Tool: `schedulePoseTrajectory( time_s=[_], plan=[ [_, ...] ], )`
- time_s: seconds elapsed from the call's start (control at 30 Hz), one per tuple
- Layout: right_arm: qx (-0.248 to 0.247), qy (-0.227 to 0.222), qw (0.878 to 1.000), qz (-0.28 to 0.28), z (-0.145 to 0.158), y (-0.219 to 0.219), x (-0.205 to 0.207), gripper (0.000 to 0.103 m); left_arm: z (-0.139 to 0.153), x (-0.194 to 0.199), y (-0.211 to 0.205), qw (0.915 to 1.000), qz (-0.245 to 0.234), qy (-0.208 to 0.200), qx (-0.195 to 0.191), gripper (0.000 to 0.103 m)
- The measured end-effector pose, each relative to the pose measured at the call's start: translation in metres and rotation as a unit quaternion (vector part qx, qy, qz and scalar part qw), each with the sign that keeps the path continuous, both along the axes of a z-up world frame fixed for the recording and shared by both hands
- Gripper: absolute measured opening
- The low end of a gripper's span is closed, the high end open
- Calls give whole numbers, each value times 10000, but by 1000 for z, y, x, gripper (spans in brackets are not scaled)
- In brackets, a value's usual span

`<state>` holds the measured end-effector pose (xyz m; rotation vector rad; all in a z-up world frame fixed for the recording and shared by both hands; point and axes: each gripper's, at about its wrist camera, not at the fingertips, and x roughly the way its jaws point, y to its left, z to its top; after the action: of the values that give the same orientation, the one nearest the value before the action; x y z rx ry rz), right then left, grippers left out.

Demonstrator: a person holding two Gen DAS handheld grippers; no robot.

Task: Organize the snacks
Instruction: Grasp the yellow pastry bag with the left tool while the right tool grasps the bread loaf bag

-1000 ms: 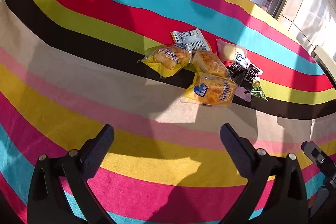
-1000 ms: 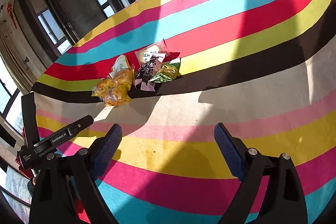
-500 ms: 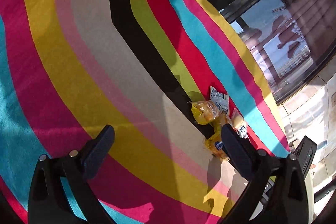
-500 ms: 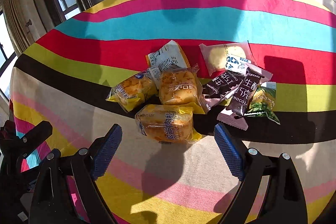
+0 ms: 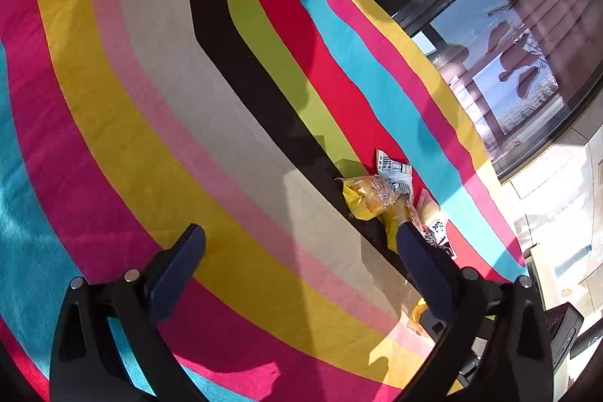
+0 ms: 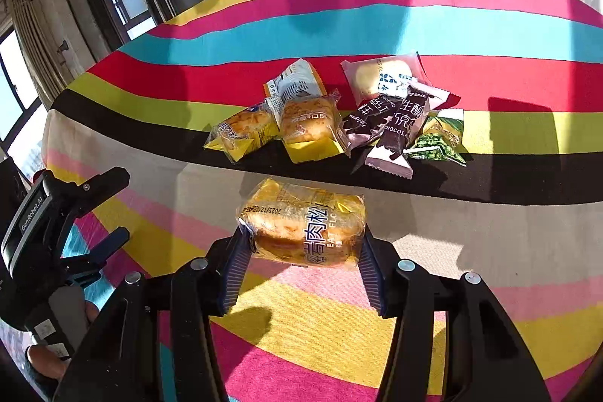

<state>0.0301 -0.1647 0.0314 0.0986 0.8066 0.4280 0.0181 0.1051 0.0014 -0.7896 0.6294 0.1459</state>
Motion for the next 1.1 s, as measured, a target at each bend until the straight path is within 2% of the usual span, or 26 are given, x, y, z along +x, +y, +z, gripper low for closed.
schedulePoseTrajectory(
  time_s=[0.1,0.17,0.23,0.3,0.4,0.47,0.57,0.67,0.73,0.83,0.87,0.9,0.97,1.0,1.03,1.1],
  plan=[
    [-7,-129,9998,-169,2,-27,-14,52,2,3,-5,9998,-65,80,183,101],
    [253,-76,9993,-269,0,-46,-14,52,5,5,-15,9987,-175,152,459,101],
    [683,-6,9971,-334,-2,-59,-10,52,10,9,-31,9950,-343,201,913,101],
    [884,-5,9955,-352,-3,-62,-8,52,13,16,-49,9877,-648,283,1395,101],
    [820,-140,9962,-248,0,-51,-8,52,17,31,-76,9703,-1251,330,2044,101],
    [765,-194,9968,-84,2,-44,-10,52,19,49,-89,9530,-1600,401,2540,101],
    [754,-150,9970,-102,1,-43,-8,52,19,83,-103,9233,-1787,622,3343,101],
    [751,-160,9970,-137,1,-43,-8,52,10,121,-107,9023,-1934,1005,3720,101],
    [758,-155,9969,-166,1,-44,-7,53,2,141,-105,8944,-2076,1217,3771,101],
    [751,-141,9969,-186,0,-44,-7,53,-8,158,-103,8886,-2270,1474,3703,99],
    [745,-142,9970,-182,0,-43,-7,53,-8,158,-103,8899,-2352,1422,3640,89],
    [740,-138,9970,-181,0,-43,-6,53,-7,157,-102,8923,-2458,1316,3550,70],
    [751,-137,9969,-184,0,-43,-6,53,-6,151,-102,8963,-2610,1163,3392,49],
    [764,-144,9968,-187,0,-44,-7,53,-5,145,-103,8960,-2605,1105,3422,43],
    [787,-155,9966,-188,1,-45,-7,53,-3,138,-103,8978,-2576,1025,3421,43],
    [812,-169,9964,-192,1,-45,-8,53,4,119,-98,9126,-2583,830,3059,42]
  ],
)
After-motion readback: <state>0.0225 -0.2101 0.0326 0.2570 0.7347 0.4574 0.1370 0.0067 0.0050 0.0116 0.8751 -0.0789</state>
